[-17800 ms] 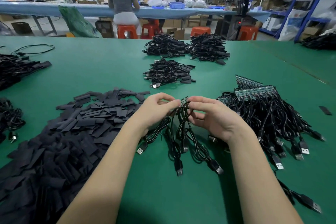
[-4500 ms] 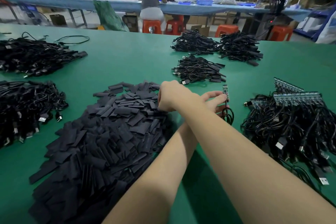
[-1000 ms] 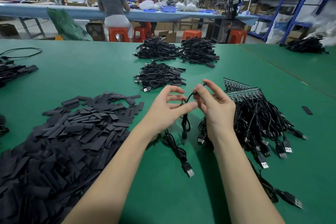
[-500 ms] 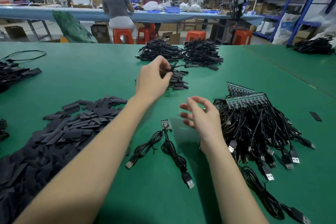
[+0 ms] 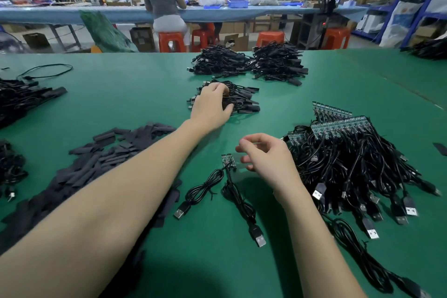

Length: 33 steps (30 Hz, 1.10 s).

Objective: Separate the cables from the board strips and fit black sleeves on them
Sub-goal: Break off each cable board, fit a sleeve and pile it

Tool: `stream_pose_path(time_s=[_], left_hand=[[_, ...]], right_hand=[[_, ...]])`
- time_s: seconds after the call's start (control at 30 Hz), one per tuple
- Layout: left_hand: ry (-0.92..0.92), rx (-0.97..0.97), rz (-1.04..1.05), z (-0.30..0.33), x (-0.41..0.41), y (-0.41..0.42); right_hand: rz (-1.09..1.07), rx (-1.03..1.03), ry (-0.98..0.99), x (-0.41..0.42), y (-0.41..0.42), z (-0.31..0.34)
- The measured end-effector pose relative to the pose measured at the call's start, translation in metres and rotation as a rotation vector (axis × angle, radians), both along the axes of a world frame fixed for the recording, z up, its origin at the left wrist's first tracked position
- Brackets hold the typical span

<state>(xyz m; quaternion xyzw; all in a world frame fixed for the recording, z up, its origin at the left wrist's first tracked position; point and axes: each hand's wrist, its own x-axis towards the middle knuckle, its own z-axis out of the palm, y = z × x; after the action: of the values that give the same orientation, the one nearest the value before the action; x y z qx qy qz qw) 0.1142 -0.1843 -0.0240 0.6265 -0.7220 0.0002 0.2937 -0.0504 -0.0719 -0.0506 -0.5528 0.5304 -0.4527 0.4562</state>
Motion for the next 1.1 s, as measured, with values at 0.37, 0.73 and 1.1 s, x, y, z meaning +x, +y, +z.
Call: stream_pose_path(time_s=[0.37,0.73,1.1], left_hand=[[0.191,0.099,0.005,-0.030,0.019,0.124],[-0.203,0.206,0.370,-0.014,0.047,0.133],[-0.245,0.391,0.501,-0.037,0.040,0.137]], right_hand=[[0.098,-0.067,0.481,0.013,0.008,-0.004],[0.096,-0.092,0.528,0.019,0.014,-0.005],[0.086,-0.089,0.548,0.020,0.012,-0.007]])
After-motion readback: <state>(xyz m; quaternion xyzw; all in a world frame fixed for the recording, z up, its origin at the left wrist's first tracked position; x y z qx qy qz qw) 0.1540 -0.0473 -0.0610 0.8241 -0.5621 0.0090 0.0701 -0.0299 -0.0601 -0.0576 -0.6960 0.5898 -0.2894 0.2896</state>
